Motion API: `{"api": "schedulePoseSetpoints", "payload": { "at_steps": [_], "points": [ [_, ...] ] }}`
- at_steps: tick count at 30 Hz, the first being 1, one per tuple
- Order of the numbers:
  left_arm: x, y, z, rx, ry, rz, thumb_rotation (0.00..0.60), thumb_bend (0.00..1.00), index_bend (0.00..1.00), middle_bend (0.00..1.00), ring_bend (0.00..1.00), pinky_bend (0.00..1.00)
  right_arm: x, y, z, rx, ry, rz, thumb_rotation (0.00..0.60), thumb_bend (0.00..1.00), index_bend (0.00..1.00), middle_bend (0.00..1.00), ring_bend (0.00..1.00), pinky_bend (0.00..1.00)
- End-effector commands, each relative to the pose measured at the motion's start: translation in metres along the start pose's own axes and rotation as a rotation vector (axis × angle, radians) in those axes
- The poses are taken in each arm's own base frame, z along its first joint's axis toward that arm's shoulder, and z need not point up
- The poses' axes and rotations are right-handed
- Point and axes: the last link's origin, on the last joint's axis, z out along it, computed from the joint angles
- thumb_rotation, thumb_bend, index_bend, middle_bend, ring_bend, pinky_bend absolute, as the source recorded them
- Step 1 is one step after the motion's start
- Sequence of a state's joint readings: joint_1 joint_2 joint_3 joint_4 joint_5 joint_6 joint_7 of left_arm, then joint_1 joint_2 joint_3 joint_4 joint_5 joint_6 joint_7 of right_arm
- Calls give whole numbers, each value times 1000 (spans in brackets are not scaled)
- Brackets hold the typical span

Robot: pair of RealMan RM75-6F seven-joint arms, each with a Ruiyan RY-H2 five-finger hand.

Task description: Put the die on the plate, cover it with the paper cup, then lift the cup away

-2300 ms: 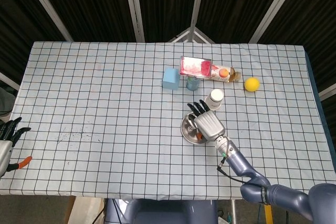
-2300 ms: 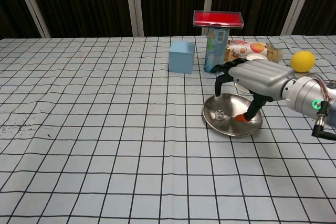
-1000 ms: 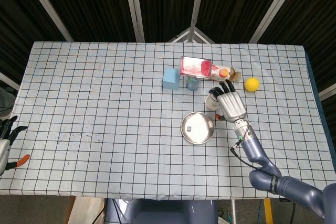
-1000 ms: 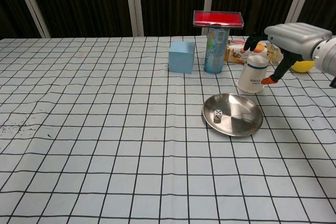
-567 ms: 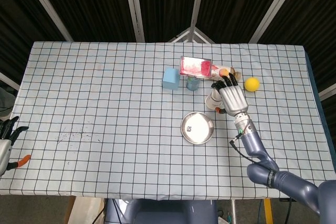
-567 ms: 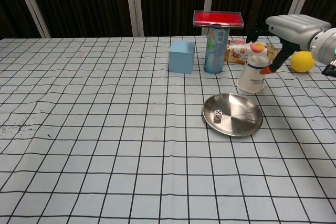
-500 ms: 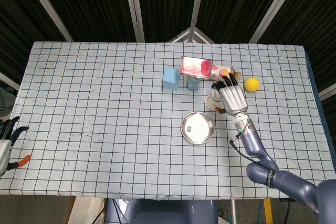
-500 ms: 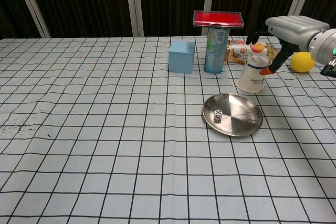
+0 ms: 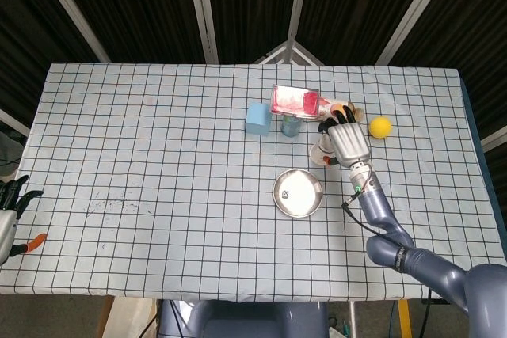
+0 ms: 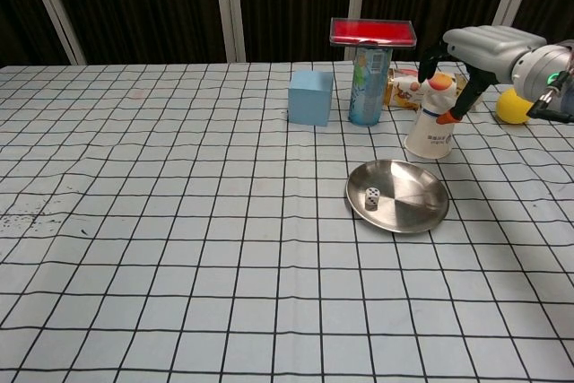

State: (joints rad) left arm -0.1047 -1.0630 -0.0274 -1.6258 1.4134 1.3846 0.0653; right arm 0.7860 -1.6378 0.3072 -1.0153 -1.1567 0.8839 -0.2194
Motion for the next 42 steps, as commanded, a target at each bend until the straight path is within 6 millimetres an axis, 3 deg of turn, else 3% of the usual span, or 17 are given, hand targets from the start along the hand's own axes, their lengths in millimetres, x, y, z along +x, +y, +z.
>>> {"api": "schedulePoseSetpoints", "payload": {
  "at_steps": [1, 20, 42],
  "points": [
    [0, 0, 0, 1, -1, 1, 600, 295, 212, 0, 0, 23, -2, -1, 2, -1, -7, -5, 600, 164, 387, 327, 142, 0],
    [-3, 3, 2, 3, -12, 16, 600, 294, 213, 0, 0, 23, -11, 9, 7, -17, -41, -54, 600, 165, 399, 396, 166, 0],
    [-6, 5, 2, -13, -27, 23, 600, 295, 221, 0, 0, 23, -1, 11, 8, -13, -20, -90, 600, 169, 436, 449, 205, 0]
  ]
}}
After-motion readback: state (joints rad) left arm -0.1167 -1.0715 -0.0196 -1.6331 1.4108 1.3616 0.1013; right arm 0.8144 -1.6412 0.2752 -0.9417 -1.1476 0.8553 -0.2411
